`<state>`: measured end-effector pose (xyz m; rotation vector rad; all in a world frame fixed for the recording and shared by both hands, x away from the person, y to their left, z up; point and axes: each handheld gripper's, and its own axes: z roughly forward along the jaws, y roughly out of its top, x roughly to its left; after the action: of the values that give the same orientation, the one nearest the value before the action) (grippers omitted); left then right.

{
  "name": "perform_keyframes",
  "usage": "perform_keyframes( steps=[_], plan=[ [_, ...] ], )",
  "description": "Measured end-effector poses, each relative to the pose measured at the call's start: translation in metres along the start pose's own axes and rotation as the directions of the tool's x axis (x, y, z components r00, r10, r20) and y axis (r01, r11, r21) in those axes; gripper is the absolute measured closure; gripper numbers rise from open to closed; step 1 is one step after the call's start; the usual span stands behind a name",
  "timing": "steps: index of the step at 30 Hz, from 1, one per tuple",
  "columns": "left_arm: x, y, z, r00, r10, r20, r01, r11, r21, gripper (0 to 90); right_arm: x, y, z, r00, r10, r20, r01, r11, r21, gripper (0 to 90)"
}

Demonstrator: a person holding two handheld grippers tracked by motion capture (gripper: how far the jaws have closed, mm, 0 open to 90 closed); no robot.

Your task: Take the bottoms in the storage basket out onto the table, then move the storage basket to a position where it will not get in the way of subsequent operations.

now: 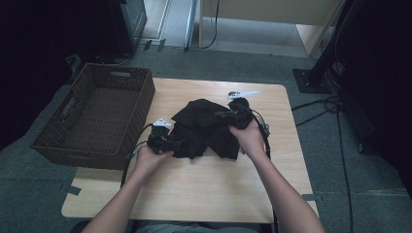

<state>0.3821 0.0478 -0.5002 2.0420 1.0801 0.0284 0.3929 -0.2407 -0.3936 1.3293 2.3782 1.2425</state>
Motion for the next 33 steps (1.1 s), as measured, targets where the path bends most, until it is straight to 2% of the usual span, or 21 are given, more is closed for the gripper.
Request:
perform_keyframes(
  steps=[5,9,12,15,20,24,28,33],
  plan=[
    [-0.001,0.000,0.005,0.9999,0.011,-0.006,-0.011,0.9999,-0.003,40.9,0.005,-0.022,0.008,0.9996,-0.019,-0.019,0.020,0.999,0.042,87.4],
    [-0.001,-0.002,0.008,0.9997,0.023,-0.008,-0.023,0.9996,0.018,43.6,0.003,-0.036,0.020,0.9995,0.001,-0.032,0.001,0.998,0.069,87.3],
    [-0.003,-0.003,0.009,0.9983,0.054,-0.022,-0.053,0.9984,0.019,47.6,0.001,-0.042,0.029,0.9996,0.000,-0.030,0.003,0.996,0.090,87.3],
    [-0.005,-0.004,0.010,0.9981,0.056,-0.027,-0.055,0.9983,0.017,50.9,-0.001,-0.041,0.035,0.9998,0.003,-0.019,-0.001,0.996,0.091,86.6],
    [-0.007,-0.005,0.010,0.9973,0.062,-0.040,-0.062,0.9980,0.015,55.9,-0.007,-0.031,0.041,0.9999,0.007,0.010,-0.007,0.997,0.074,86.5],
    [-0.008,-0.006,0.009,0.9974,0.065,-0.031,-0.064,0.9975,0.030,62.5,-0.014,-0.015,0.046,0.9992,0.016,0.037,-0.019,0.998,0.063,85.9],
    [-0.009,-0.009,0.008,0.9986,0.053,-0.008,-0.053,0.9976,0.046,70.2,-0.021,0.005,0.053,0.9982,0.009,0.059,-0.012,0.998,0.063,85.9],
    [-0.013,-0.013,0.006,0.9977,0.068,-0.007,-0.068,0.9965,0.048,72.6,-0.035,0.032,0.060,0.9959,0.028,0.086,-0.033,0.998,0.053,86.0]
  ],
)
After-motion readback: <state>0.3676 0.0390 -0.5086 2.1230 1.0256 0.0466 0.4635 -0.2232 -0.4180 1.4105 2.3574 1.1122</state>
